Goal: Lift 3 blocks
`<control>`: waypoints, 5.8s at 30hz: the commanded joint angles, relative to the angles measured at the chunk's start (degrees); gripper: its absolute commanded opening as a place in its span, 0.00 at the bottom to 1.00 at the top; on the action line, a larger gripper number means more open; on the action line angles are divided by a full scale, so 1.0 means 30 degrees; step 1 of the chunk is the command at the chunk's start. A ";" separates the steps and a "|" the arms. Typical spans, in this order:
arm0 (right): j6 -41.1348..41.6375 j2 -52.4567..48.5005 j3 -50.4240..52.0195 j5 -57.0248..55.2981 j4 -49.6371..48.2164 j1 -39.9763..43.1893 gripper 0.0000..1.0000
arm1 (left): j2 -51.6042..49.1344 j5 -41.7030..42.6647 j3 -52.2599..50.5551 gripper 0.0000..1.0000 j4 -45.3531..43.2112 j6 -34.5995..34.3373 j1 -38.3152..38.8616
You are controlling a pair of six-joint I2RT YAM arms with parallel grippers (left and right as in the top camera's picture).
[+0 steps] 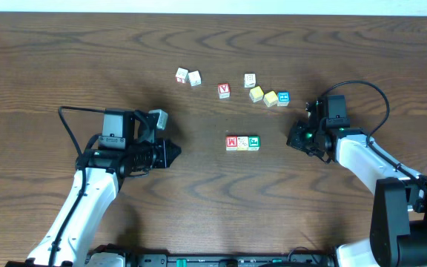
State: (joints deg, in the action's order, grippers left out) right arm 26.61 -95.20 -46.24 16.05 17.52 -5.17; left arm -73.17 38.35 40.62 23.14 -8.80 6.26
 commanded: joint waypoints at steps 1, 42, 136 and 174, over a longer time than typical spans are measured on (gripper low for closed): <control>0.0270 0.0117 0.0175 0.0029 0.0000 -0.0313 0.04 | 0.0058 -0.0306 -0.0080 0.07 -0.0342 -0.0838 0.0022; -0.0175 0.0124 0.0175 0.3985 -0.0707 0.0459 0.01 | -0.6426 0.0350 -0.0080 0.07 -0.9624 -0.5136 0.2849; 0.2149 0.0124 0.0175 0.1989 -0.0860 -0.2106 0.01 | -0.8546 -0.4867 -0.0080 0.08 -1.1686 -1.0819 0.6681; 0.0940 -0.0772 0.0175 0.2244 -0.1494 -0.2288 0.01 | -0.8546 -0.4867 -0.0080 0.07 -1.1781 -1.0819 0.6732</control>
State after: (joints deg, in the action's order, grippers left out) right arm 31.59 -97.03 -46.22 22.28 13.21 -12.23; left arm -98.48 24.84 40.53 -12.05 -40.75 26.37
